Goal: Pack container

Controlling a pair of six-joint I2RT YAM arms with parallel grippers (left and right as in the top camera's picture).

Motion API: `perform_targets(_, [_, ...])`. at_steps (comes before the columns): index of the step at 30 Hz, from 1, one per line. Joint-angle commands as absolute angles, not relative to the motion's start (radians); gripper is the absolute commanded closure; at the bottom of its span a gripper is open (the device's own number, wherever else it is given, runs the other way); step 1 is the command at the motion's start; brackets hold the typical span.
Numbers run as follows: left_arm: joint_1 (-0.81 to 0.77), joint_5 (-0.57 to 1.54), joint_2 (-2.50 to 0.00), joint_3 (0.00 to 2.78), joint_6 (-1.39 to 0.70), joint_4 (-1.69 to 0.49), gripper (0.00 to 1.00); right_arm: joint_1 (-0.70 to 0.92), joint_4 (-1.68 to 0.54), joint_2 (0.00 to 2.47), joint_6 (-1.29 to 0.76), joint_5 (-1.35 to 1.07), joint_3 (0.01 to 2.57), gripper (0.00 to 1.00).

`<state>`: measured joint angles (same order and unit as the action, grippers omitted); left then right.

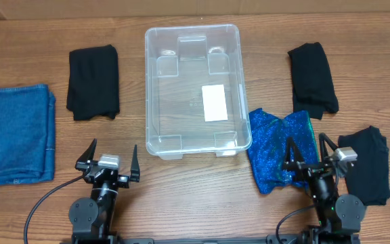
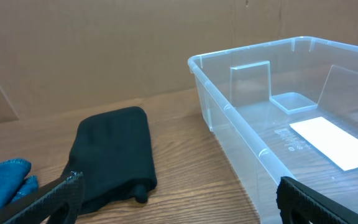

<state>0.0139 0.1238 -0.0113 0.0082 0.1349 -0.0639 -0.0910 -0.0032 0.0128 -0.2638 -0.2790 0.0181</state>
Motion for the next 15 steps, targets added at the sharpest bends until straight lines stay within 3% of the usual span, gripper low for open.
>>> perform_targets(1, [0.019,0.124,-0.006,0.005,0.142,-0.065,0.00,-0.089,0.106,0.003,-0.319,-0.464,0.033,0.00])
perform_targets(5, [0.019,0.124,-0.006,0.005,0.142,-0.065,0.00,-0.089,0.106,0.004,-0.291,-0.457,0.196,0.00])
perform_targets(10, [0.019,0.124,-0.006,0.005,0.142,-0.065,0.00,-0.089,-0.306,0.109,-0.233,-0.152,0.538,0.00])
perform_targets(12, [0.019,0.124,-0.006,0.005,0.142,-0.065,0.00,-0.089,-0.569,0.336,-0.130,-0.042,0.754,0.00])
perform_targets(15, [0.019,0.124,-0.006,0.005,0.142,-0.065,0.00,-0.089,-0.719,0.648,-0.041,-0.076,0.952,0.00])
